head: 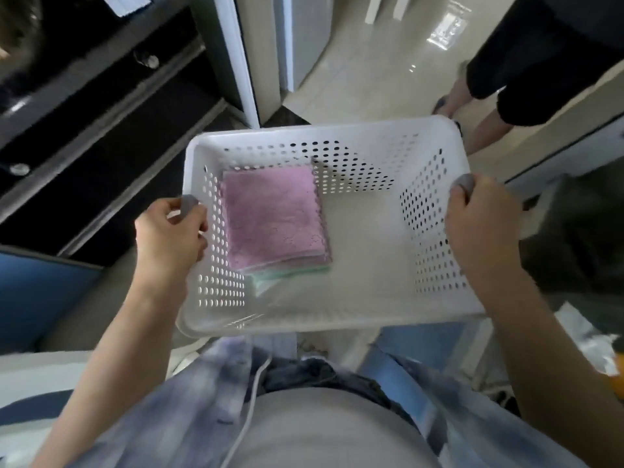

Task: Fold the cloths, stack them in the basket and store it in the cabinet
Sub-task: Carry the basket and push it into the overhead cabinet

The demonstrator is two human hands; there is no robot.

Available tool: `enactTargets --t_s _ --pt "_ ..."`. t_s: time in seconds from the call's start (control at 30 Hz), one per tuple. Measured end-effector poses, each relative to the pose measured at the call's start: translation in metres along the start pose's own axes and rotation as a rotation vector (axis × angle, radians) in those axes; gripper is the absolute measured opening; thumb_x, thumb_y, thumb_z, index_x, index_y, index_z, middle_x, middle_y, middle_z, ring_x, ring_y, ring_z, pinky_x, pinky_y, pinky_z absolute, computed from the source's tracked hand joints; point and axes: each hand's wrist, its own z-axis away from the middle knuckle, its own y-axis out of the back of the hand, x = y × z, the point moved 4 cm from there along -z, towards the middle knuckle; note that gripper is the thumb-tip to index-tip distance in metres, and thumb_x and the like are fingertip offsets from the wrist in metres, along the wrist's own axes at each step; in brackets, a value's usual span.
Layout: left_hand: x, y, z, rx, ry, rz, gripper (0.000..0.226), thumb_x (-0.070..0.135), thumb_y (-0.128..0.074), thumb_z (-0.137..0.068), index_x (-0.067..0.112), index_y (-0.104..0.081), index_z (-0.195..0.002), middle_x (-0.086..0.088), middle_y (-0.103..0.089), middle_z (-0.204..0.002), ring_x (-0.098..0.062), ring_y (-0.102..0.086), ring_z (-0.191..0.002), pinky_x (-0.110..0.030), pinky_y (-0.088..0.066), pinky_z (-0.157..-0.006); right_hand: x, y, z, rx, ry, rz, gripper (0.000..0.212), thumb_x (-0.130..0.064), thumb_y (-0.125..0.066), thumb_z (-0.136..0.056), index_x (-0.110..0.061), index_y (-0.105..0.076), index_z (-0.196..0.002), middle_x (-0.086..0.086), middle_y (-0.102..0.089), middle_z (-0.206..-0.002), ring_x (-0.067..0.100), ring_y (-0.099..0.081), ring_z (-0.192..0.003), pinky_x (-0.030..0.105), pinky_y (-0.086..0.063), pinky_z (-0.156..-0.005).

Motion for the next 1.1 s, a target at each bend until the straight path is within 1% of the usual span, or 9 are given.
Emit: enactTargets --t_s 0.07,0.17,0.43,0.63,0.7,0.8,0.87,0.97,1.1 --pt "0.001 0.017 -0.024 0.048 0.023 0.044 0.019 0.016 -0.059 -0.087 0.006 -0.062 -0.103 0.003 -0.056 -0.063 -0.002 -0.04 -0.035 -0.021 -0.036 -0.04 -0.037 -0.017 -0.023 -0.024 0.101 -0.002 0.028 -0.014 -0.04 -0.098 -0.007 -0.045 -0.072 0.014 -0.05 -0.073 0.028 -0.049 -0.068 0.038 -0.039 -0.062" --pt "0.005 0.034 -0.052 0.106 0.025 0.079 0.015 0.016 -0.059 -0.089 0.009 -0.061 -0.101 0.002 -0.056 -0.065 -0.001 -0.039 -0.034 -0.02 -0.036 -0.041 -0.08 -0.036 -0.048 -0.045 0.167 -0.019 0.034 -0.011 -0.041 -0.097 -0.01 -0.037 -0.063 0.011 -0.046 -0.071 0.027 -0.046 -0.065 0.033 -0.03 -0.059" --pt "0.04 0.091 -0.146 0.268 0.042 0.112 0.017 0.02 -0.06 -0.09 0.01 -0.062 -0.104 0.003 -0.059 -0.068 0.0 -0.042 -0.037 -0.02 -0.04 -0.041 -0.209 -0.094 -0.119 -0.082 0.349 -0.012 0.029 -0.009 -0.041 -0.095 -0.007 -0.036 -0.067 0.014 -0.041 -0.073 0.029 -0.038 -0.064 0.031 -0.021 -0.063" --pt "0.062 0.1 -0.203 0.34 0.076 0.147 0.012 0.018 -0.06 -0.089 0.012 -0.063 -0.098 0.004 -0.058 -0.067 0.0 -0.041 -0.036 -0.023 -0.04 -0.044 -0.277 -0.123 -0.175 -0.127 0.447 -0.078 0.035 -0.008 -0.048 -0.091 -0.011 -0.031 -0.06 0.009 -0.04 -0.071 0.025 -0.04 -0.065 0.038 -0.037 -0.065" --pt "0.07 0.1 -0.222 0.377 0.09 0.165 0.009 0.018 -0.06 -0.089 0.014 -0.063 -0.097 0.004 -0.059 -0.068 0.0 -0.043 -0.037 -0.023 -0.042 -0.045 -0.299 -0.132 -0.197 -0.153 0.443 -0.107 0.025 -0.008 -0.048 -0.093 -0.002 -0.046 -0.07 0.01 -0.044 -0.077 0.025 -0.042 -0.071 0.039 -0.038 -0.068" --pt "0.085 0.098 -0.249 0.438 0.098 0.187 0.012 0.019 -0.061 -0.089 0.015 -0.064 -0.099 0.005 -0.06 -0.068 0.0 -0.043 -0.039 -0.023 -0.043 -0.046 -0.333 -0.144 -0.234 -0.155 0.482 -0.102 0.019 -0.009 -0.045 -0.096 0.005 -0.052 -0.085 0.011 -0.046 -0.079 0.025 -0.041 -0.074 0.031 -0.029 -0.062" --pt "0.096 0.097 -0.267 0.488 0.102 0.218 0.012 0.019 -0.061 -0.089 0.013 -0.064 -0.099 0.004 -0.058 -0.066 0.0 -0.042 -0.037 -0.023 -0.042 -0.044 -0.355 -0.156 -0.263 -0.189 0.534 -0.101 0.019 -0.007 -0.044 -0.095 0.002 -0.051 -0.08 0.01 -0.044 -0.073 0.024 -0.037 -0.07 0.026 -0.02 -0.058" --pt "0.114 0.095 -0.285 0.551 0.104 0.261 0.01 0.016 -0.059 -0.088 0.01 -0.063 -0.096 0.002 -0.054 -0.063 0.0 -0.039 -0.034 -0.019 -0.038 -0.04 -0.392 -0.169 -0.301 -0.187 0.66 -0.08 0.025 -0.001 -0.042 -0.092 0.0 -0.045 -0.068 0.007 -0.034 -0.061 0.026 -0.033 -0.061 0.031 -0.011 -0.055" --pt "0.135 0.102 -0.308 0.628 0.104 0.296 0.007 0.013 -0.059 -0.086 0.011 -0.062 -0.092 0.002 -0.053 -0.062 -0.001 -0.039 -0.034 -0.018 -0.036 -0.038 -0.444 -0.182 -0.341 -0.192 0.734 -0.113 0.019 -0.007 -0.043 -0.096 0.0 -0.052 -0.08 0.012 -0.045 -0.076 0.027 -0.044 -0.072 0.029 -0.028 -0.062"
